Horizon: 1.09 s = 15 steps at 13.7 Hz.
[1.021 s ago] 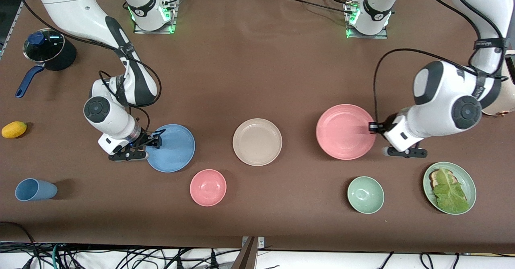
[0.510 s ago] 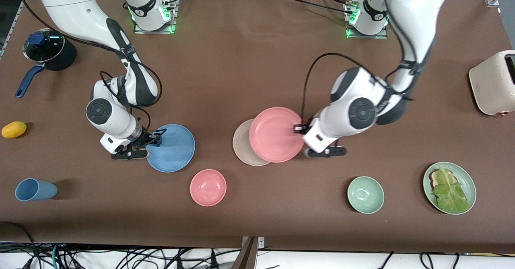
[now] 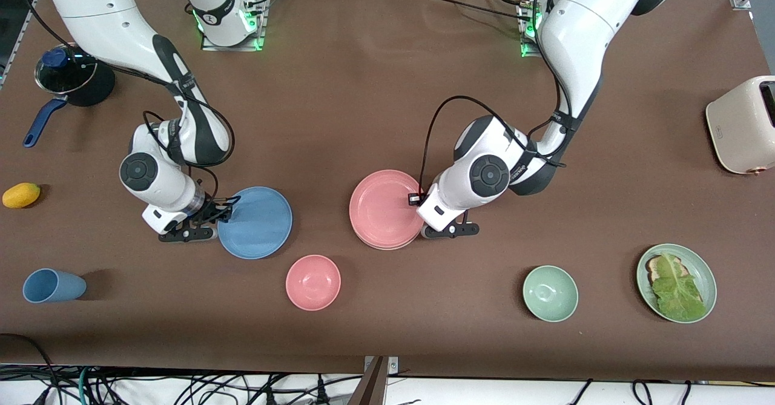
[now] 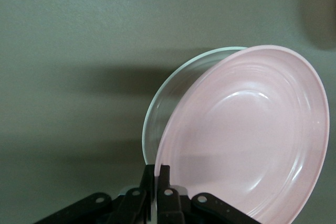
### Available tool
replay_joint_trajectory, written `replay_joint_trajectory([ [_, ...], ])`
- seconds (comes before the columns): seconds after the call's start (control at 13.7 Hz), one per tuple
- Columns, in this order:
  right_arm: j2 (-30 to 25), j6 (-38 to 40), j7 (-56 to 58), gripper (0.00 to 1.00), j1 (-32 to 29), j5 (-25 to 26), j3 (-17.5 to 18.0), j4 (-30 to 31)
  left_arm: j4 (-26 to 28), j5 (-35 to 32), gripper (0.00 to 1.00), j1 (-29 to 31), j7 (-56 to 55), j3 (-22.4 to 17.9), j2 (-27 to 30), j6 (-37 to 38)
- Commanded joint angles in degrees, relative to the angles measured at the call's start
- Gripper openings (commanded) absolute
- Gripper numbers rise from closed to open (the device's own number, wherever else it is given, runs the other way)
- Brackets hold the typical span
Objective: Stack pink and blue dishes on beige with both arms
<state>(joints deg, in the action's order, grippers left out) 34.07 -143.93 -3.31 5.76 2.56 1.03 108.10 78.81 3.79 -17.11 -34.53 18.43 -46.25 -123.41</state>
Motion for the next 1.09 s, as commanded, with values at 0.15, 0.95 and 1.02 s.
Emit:
replay_joint_trajectory([
  [0.15, -0.32, -0.82, 1.11, 0.00, -0.57, -2.38, 0.73, 0.71, -2.52, 0.17, 0.75, -2.23, -0.36, -1.47, -2.00, -1.65],
  [0.95, -5.06, 20.93, 0.58, 0.00, 0.39, -8.25, 3.80, -12.71, -1.91, -0.18, 1.00, 4.17, 4.19, -6.48, 1.68, 4.39],
  [1.02, -5.06, 22.89, -0.20, 0.00, 1.18, -9.31, 3.89, -14.74, -1.91, -0.18, 1.00, 6.19, 5.95, -6.39, 2.21, 6.67],
])
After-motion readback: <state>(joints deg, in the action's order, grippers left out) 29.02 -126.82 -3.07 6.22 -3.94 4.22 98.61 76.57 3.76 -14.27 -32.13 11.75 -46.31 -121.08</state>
